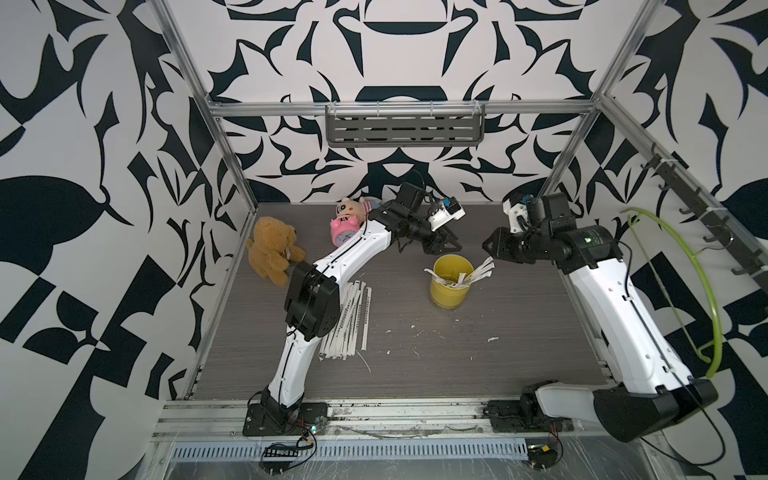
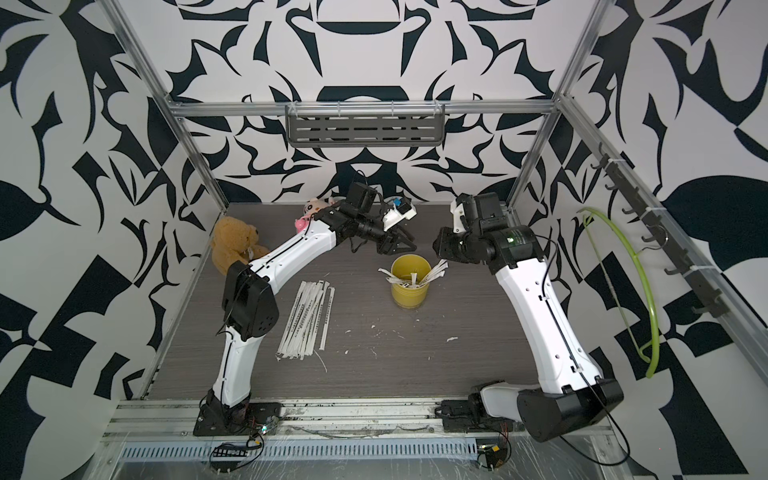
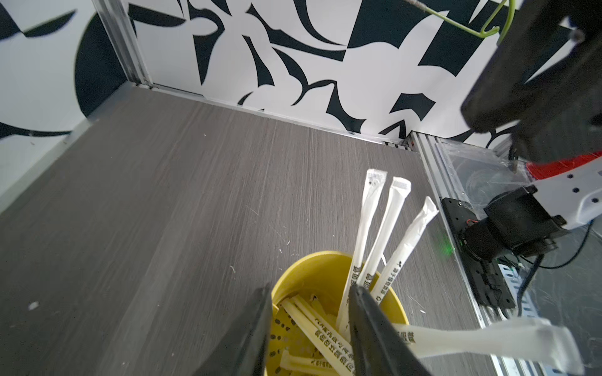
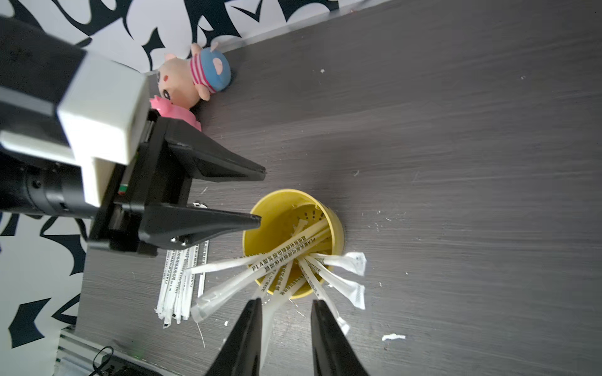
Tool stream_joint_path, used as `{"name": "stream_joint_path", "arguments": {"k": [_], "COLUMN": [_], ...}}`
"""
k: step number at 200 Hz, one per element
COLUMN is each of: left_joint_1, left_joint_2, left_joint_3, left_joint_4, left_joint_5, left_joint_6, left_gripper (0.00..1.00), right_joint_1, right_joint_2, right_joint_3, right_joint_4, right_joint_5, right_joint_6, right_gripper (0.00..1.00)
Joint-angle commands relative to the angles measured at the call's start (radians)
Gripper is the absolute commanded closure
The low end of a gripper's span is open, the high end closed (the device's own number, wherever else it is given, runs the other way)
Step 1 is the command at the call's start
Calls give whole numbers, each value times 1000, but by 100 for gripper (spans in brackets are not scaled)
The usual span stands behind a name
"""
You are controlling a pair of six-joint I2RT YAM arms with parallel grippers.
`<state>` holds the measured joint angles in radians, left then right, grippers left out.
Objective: Take the straws out of the storage container
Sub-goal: Pick up the straw from the container.
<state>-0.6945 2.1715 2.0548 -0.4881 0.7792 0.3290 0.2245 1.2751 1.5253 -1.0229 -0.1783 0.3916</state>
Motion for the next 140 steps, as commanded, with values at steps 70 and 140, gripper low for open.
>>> {"name": "stream_joint_path", "arguments": {"k": [70,140], "left_joint_1": [-98,-106], "left_joint_2": [107,146], "left_joint_3": [55,94], "left_joint_4": [-14,-23], "left_joint_5": [28,-12], "left_joint_6": [8,2], "left_gripper": [56,67], "right_joint_1": [-7,-7], "right_joint_2": [-194,-154], "right_joint_3": [-200,-211], "right_joint_4": [117,119], "right_joint_5": [60,35], "right_joint_6": [-20,-25], "right_gripper": [70,70]}}
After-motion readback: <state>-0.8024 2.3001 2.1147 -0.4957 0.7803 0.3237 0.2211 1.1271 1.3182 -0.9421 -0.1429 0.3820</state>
